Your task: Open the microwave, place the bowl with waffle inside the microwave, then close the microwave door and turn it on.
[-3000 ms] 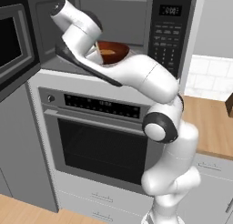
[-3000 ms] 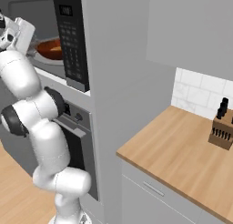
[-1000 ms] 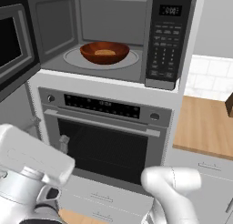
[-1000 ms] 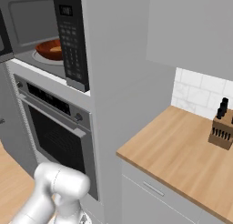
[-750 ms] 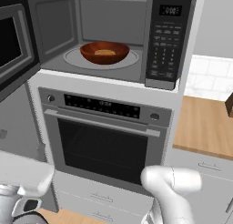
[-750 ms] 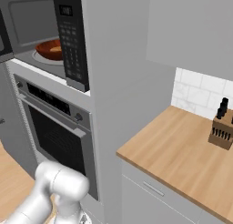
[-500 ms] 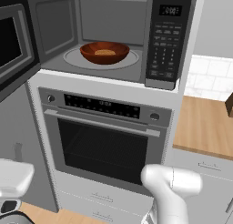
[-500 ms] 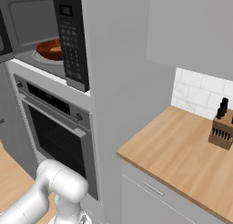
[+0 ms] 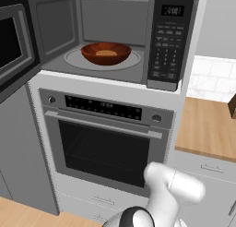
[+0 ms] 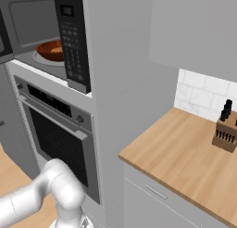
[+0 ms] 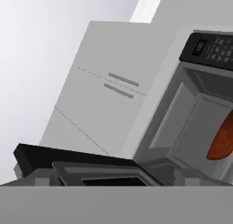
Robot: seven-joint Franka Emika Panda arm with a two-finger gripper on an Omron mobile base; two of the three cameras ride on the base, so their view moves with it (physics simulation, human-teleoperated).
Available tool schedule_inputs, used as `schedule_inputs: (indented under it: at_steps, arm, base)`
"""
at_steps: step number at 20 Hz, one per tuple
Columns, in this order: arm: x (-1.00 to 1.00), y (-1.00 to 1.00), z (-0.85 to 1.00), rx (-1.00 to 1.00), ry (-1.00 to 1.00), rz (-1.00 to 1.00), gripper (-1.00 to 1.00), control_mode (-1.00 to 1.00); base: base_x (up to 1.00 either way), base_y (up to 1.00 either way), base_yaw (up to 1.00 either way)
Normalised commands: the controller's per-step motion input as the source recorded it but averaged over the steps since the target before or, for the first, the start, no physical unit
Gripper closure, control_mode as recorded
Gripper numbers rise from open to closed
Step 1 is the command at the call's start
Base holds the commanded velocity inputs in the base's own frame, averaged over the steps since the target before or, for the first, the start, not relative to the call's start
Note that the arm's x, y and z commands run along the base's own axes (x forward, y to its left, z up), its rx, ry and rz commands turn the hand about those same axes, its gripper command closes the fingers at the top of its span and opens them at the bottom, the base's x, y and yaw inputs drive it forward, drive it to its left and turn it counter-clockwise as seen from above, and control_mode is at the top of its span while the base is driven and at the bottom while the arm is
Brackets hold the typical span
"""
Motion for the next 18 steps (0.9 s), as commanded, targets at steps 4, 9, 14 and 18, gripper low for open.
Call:
schedule_inputs:
  at_steps: [4,9,14,18]
  arm:
    - [0.17,0.83,-0.62,0.17,0.03,0.09,-1.0,-1.0]
    - [0.47,0.61,-0.56,0.02,0.0,0.05,-1.0,-1.0]
    - [0.59,0.24,-0.77,0.0,-0.1,0.05,-1.0,-1.0]
    - [0.36,0.06,-1.0,0.08,-0.26,0.05,-1.0,-1.0]
  base:
    - [0.0,0.0,0.0]
    - [0.0,0.0,0.0]
    - [0.0,0.0,0.0]
    - [0.0,0.0,0.0]
